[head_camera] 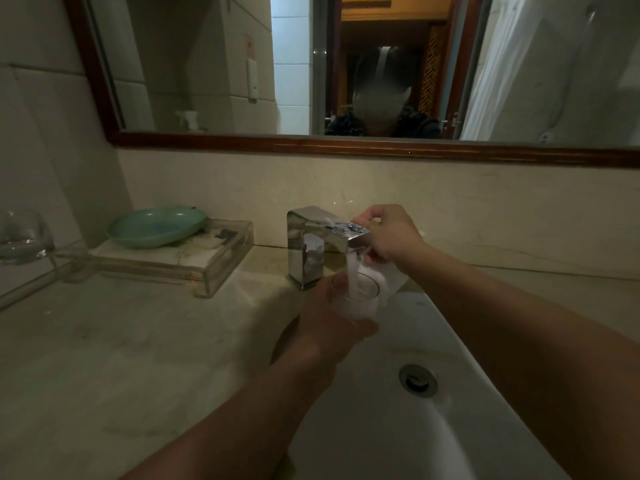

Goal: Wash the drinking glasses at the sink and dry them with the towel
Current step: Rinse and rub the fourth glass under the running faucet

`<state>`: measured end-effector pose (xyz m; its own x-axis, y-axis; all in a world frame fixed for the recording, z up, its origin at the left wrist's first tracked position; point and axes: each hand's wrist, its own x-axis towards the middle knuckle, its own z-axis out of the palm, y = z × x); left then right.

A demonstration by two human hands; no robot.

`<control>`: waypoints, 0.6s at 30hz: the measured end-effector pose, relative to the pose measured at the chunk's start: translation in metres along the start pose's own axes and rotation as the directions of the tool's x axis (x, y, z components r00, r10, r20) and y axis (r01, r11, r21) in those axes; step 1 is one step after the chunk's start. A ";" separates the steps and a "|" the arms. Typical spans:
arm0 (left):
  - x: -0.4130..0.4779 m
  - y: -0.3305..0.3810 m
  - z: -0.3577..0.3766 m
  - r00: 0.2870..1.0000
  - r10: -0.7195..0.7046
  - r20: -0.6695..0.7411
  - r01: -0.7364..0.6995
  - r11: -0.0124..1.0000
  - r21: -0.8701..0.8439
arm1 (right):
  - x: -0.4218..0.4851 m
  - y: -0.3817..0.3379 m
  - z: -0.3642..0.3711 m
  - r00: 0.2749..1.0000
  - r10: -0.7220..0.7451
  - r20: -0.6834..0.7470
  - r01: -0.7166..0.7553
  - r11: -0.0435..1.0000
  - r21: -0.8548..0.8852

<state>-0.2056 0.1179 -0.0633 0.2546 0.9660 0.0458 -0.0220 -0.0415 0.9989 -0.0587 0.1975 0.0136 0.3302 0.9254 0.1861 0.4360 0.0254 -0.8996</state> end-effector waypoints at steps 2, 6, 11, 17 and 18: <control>0.000 -0.001 0.001 1.000 0.017 -0.015 -0.017 1.000 0.016 | -0.001 0.001 0.001 1.000 -0.007 -0.005 0.007 1.000 0.002; 0.001 -0.004 0.002 0.998 0.035 -0.059 -0.032 0.998 0.054 | -0.002 0.000 0.000 1.000 -0.001 0.008 0.001 1.000 0.002; 0.003 -0.005 0.001 0.995 0.046 -0.084 -0.038 0.995 0.095 | -0.002 0.000 -0.001 1.000 0.010 0.026 -0.010 1.000 -0.021; 0.004 -0.005 -0.001 0.997 0.040 -0.066 -0.031 0.991 0.132 | -0.002 0.000 0.001 0.999 0.017 0.030 -0.015 0.998 -0.064; 0.003 -0.004 -0.001 0.997 0.048 -0.062 -0.039 0.989 0.140 | -0.002 0.000 0.001 1.000 0.015 0.028 -0.013 0.998 -0.067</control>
<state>-0.2055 0.1216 -0.0675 0.1927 0.9769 0.0928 0.1032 -0.1142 0.9881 -0.0603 0.1961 0.0133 0.3133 0.9357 0.1619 0.4871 -0.0121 -0.8732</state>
